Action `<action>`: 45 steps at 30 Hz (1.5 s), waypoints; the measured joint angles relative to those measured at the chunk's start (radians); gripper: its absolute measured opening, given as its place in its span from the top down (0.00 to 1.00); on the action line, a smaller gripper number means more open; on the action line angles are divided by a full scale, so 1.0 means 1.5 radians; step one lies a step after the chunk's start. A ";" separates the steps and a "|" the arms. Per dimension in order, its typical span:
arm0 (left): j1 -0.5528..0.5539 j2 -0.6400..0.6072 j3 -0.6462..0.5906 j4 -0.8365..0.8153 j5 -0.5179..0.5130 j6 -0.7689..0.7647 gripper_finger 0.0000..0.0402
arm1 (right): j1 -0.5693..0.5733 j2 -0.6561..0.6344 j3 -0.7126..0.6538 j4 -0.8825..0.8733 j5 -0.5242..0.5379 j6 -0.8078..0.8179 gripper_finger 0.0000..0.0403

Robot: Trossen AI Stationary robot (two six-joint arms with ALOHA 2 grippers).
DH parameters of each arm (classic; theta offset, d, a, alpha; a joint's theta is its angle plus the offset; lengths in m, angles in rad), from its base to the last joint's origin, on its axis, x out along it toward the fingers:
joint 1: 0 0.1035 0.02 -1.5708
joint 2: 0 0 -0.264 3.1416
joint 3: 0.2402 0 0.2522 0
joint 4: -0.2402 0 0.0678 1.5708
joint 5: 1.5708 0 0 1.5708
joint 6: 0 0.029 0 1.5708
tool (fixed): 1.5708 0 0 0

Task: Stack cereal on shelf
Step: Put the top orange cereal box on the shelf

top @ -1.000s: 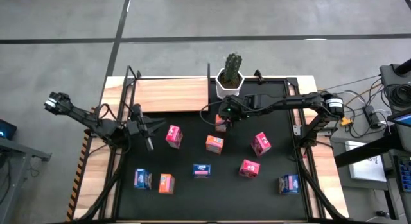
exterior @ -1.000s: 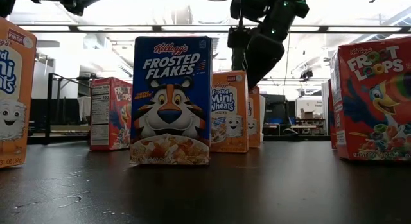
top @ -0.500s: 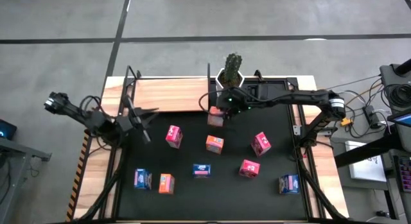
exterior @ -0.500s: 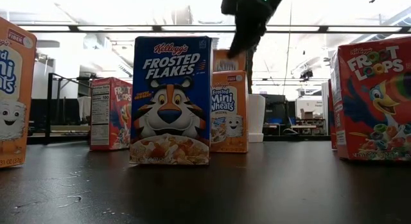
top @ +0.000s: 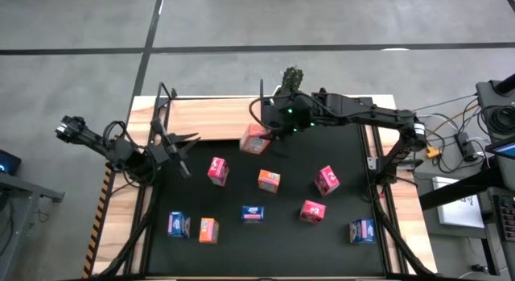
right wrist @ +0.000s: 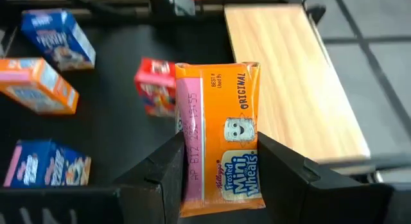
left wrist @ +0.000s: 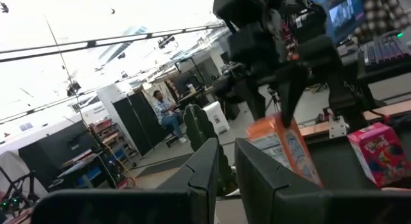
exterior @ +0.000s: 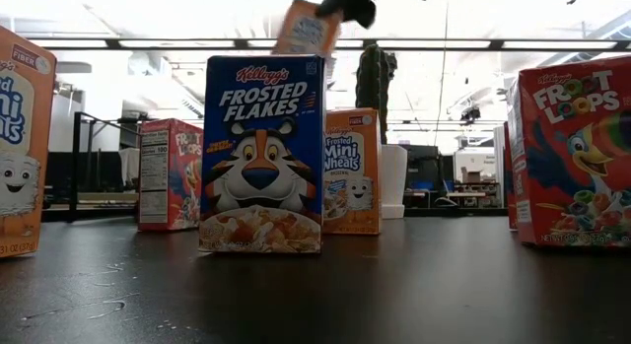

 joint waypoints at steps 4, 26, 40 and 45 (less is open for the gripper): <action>0.000 -0.004 0.000 0.001 -0.001 0.001 0.91 | -0.001 0.056 0.081 -0.005 0.002 -0.035 0.62; 0.000 -0.018 -0.001 -0.014 -0.058 0.003 0.91 | -0.136 0.371 0.350 0.013 -0.010 -0.180 0.62; 0.000 -0.018 -0.001 -0.017 -0.056 0.002 0.91 | -0.159 0.432 0.350 0.031 -0.015 -0.195 0.55; 0.000 -0.017 -0.001 -0.017 -0.056 0.003 0.91 | -0.161 0.436 0.350 0.042 -0.011 -0.196 0.47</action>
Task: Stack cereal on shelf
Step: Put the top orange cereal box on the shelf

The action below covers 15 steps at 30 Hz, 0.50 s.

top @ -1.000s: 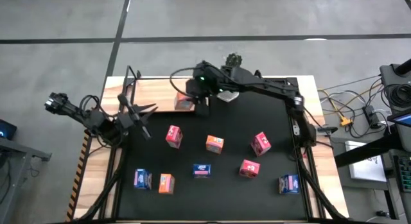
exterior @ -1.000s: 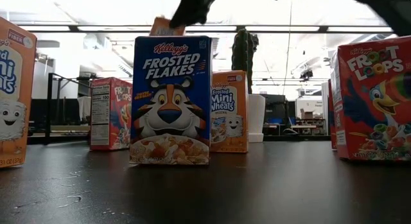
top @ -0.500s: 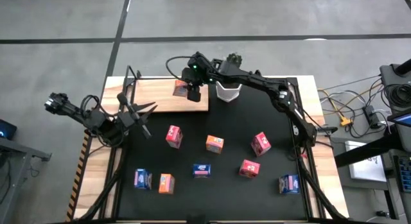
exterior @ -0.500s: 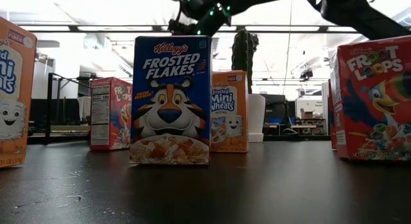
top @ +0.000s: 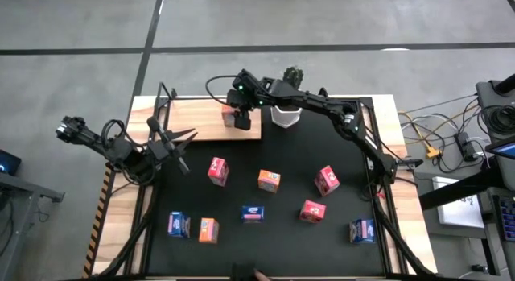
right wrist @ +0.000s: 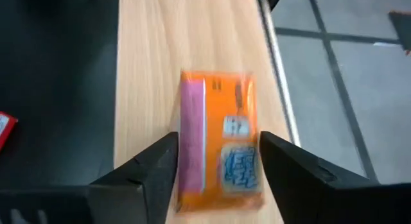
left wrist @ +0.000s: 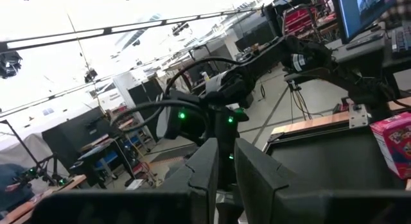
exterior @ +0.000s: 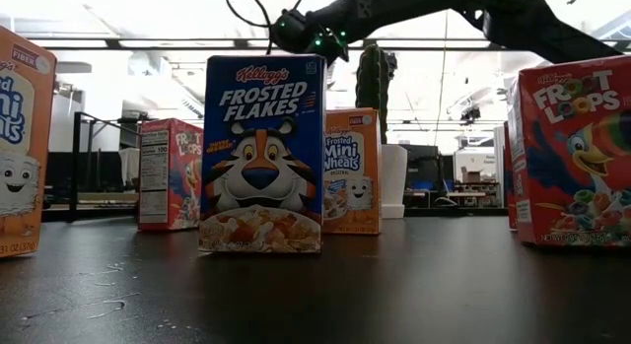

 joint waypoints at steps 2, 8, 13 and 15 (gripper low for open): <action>0.000 0.000 0.000 0.000 0.000 0.000 0.91 | 0.000 0.000 0.000 0.003 0.001 -0.002 0.44; 0.000 0.000 0.000 0.000 0.001 0.000 0.91 | 0.000 -0.006 0.000 0.003 0.001 -0.006 0.37; 0.000 0.000 0.000 0.000 0.003 0.000 0.91 | 0.008 -0.036 0.000 -0.015 -0.011 -0.015 0.38; 0.000 0.000 0.000 0.000 0.005 0.000 0.91 | 0.016 -0.048 0.000 -0.025 -0.047 -0.030 0.39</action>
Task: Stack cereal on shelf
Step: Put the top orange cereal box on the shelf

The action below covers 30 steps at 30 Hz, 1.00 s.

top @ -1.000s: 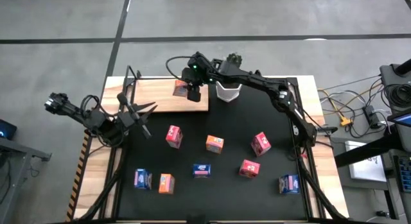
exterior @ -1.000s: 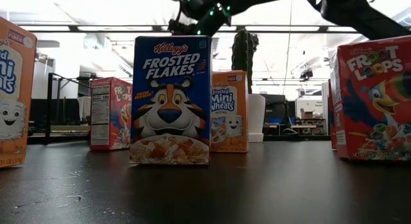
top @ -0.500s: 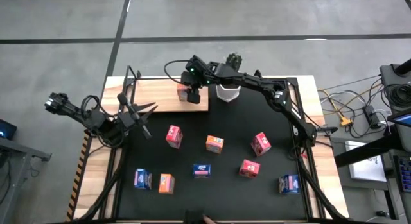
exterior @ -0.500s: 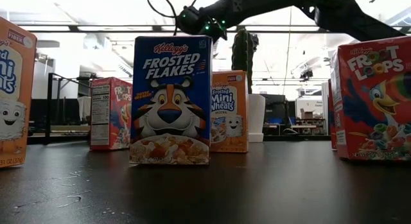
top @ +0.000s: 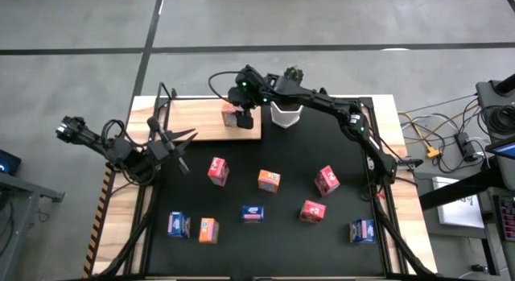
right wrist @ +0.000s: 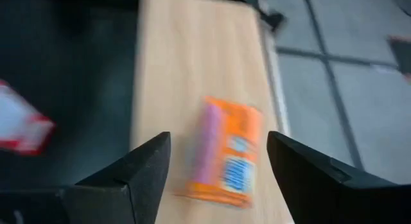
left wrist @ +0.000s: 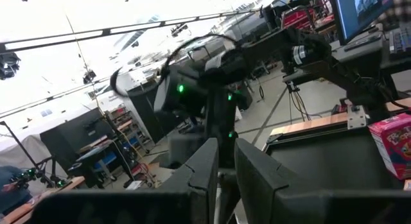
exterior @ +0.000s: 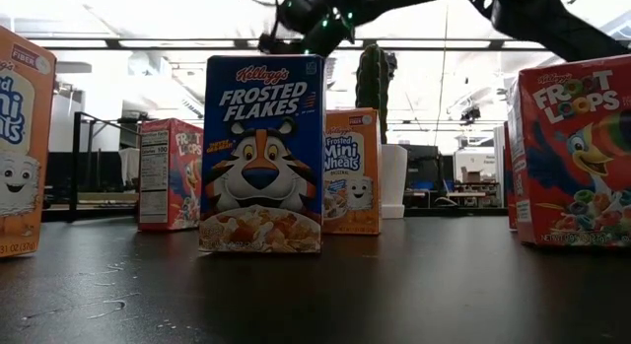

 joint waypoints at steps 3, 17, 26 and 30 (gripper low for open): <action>0.000 0.000 0.000 0.000 0.001 0.002 0.91 | 0.012 -0.015 -0.005 -0.005 -0.062 -0.007 0.43; 0.000 0.001 0.000 0.001 0.021 0.033 0.91 | 0.069 -0.194 -0.305 0.171 -0.071 -0.025 0.54; 0.000 0.003 0.000 0.001 0.075 0.022 0.91 | 0.105 -0.396 -0.689 0.514 -0.075 0.004 0.55; 0.000 0.003 0.000 0.007 0.075 -0.009 0.91 | 0.115 -0.467 -0.821 0.610 -0.074 0.006 0.56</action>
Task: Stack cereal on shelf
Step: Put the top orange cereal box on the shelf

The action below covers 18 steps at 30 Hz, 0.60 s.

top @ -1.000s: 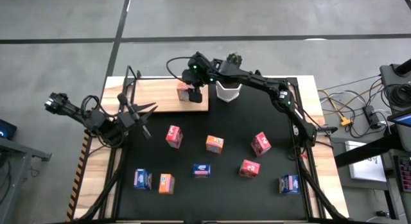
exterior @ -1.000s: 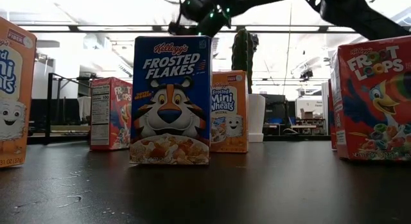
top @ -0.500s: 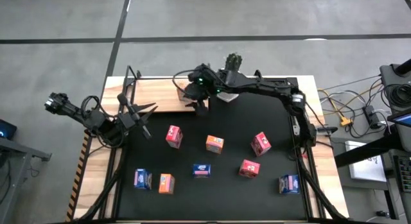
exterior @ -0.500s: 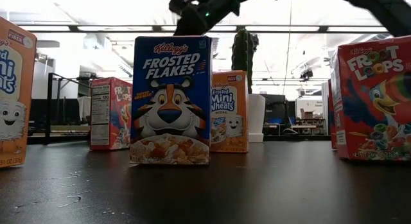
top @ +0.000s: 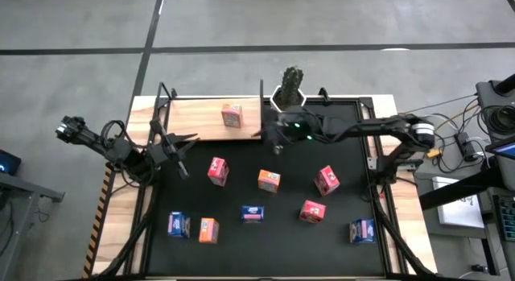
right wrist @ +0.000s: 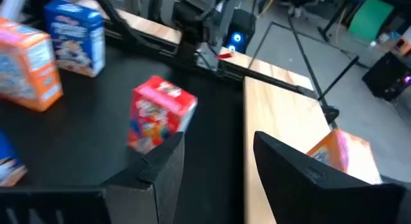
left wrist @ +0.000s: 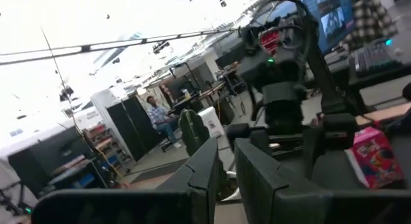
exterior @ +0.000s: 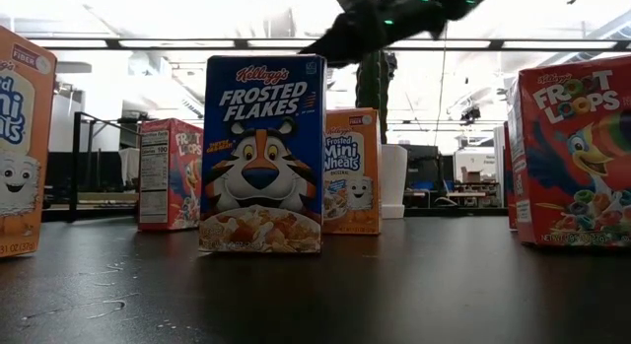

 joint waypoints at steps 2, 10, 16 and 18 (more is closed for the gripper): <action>0.000 0.003 0.000 0.002 0.000 -0.027 0.91 | 0.003 -0.035 -0.058 0.055 0.000 0.004 0.56; 0.005 0.061 0.000 0.081 0.001 -0.073 0.91 | 0.004 -0.167 -0.224 0.211 0.000 0.002 0.56; 0.035 0.116 0.000 0.148 0.001 -0.072 0.91 | 0.004 -0.249 -0.269 0.211 0.000 -0.006 0.56; 0.049 0.130 0.002 0.156 0.000 -0.087 0.91 | 0.004 -0.270 -0.281 0.211 0.000 -0.006 0.57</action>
